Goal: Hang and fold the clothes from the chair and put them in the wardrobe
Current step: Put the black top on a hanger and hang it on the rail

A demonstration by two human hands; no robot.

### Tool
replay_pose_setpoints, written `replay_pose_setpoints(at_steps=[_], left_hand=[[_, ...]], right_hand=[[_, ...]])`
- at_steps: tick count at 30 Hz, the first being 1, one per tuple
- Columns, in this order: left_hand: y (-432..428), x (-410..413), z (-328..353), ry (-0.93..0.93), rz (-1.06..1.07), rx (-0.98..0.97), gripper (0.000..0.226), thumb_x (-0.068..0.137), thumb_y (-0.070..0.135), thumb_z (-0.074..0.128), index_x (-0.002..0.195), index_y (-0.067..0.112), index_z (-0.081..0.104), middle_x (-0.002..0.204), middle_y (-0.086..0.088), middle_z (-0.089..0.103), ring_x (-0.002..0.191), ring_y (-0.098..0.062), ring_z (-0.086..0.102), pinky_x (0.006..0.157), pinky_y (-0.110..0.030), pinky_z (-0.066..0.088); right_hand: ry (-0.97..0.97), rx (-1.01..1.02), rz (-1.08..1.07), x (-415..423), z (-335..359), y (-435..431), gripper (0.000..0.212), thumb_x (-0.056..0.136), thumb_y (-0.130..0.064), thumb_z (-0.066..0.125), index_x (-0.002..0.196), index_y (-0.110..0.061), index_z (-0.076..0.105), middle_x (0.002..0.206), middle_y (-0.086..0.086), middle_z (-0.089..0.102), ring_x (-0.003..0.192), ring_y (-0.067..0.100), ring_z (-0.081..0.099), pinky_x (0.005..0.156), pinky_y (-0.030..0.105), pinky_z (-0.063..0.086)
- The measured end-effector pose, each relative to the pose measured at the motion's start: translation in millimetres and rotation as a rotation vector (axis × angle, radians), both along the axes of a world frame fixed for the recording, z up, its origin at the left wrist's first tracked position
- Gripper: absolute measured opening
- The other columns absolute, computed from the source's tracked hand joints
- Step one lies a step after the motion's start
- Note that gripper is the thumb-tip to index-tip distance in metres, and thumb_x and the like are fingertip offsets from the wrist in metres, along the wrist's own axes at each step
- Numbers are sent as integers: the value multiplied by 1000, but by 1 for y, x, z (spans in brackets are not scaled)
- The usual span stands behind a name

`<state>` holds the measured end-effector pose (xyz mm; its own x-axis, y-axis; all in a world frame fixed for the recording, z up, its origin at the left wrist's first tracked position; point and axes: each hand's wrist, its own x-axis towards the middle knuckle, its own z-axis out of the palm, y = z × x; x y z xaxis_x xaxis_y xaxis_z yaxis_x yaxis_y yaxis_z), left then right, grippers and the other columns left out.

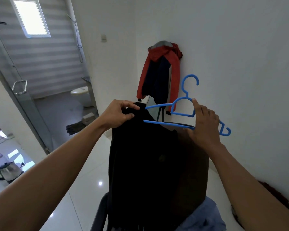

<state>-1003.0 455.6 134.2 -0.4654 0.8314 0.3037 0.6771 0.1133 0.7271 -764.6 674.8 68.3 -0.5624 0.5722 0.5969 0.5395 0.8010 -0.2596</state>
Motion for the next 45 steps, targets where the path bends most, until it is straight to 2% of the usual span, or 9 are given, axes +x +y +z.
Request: replay_pose_setpoints(at_steps=[6,13,20,24,29,34,38,40,45], left_hand=[[15,28,33,151,-97,-2,35,85,3,74,112,25,74,123,8,66,108,-1,63,97,-20,49],[37,62,69,438,-127,-60,43,80,16,81,119,30,71,136,4,61,124,-10,56,111,-36,41],[47,106,92,800,-150,8,61,80,29,81,136,31,58,142,12,53,105,-8,40,87,-26,37],[39,112,96,949,-159,54,74,74,37,84,139,27,52,141,5,53,116,-17,49,93,-30,44],[31,126,102,1065,-33,-30,112,61,61,84,152,24,28,139,-2,43,89,-14,51,61,-17,33],[32,133,120,1210,88,-72,107,65,70,74,151,23,32,126,-7,54,87,-24,60,59,-29,36],[32,136,138,1166,158,-85,107,65,72,72,152,28,28,112,-6,56,78,-27,59,58,-33,40],[30,133,144,1147,180,-78,109,63,72,73,152,29,27,113,-6,56,80,-28,60,61,-33,45],[27,117,155,1031,240,-19,113,57,73,74,151,33,28,111,-5,57,89,-32,62,68,-35,46]], right_hand=[[-1,-113,74,13,9,4,113,74,-38,86,158,-28,11,143,4,42,123,26,44,108,47,34],[102,-144,157,26,27,3,115,72,-24,88,158,-32,11,141,-1,42,117,19,44,105,44,41],[111,-70,152,25,49,-22,114,74,-44,85,158,-32,8,134,-1,47,112,19,49,100,43,45],[166,-18,192,34,69,-23,112,74,-40,86,158,-29,13,135,2,48,112,18,48,101,39,43],[140,35,215,45,96,-22,112,74,-32,88,159,-27,15,138,4,45,116,20,46,100,32,34],[153,64,232,49,115,-25,112,75,-33,87,159,-26,13,143,4,42,123,20,44,104,35,36],[373,54,258,51,117,-39,92,77,-24,86,152,-20,33,148,3,37,133,15,40,98,12,36],[508,37,280,55,104,-51,66,80,-25,83,137,-17,50,138,2,47,125,12,47,99,14,41],[163,-363,285,62,64,-58,27,89,-35,72,113,-24,68,138,-5,47,124,11,48,105,32,46]])
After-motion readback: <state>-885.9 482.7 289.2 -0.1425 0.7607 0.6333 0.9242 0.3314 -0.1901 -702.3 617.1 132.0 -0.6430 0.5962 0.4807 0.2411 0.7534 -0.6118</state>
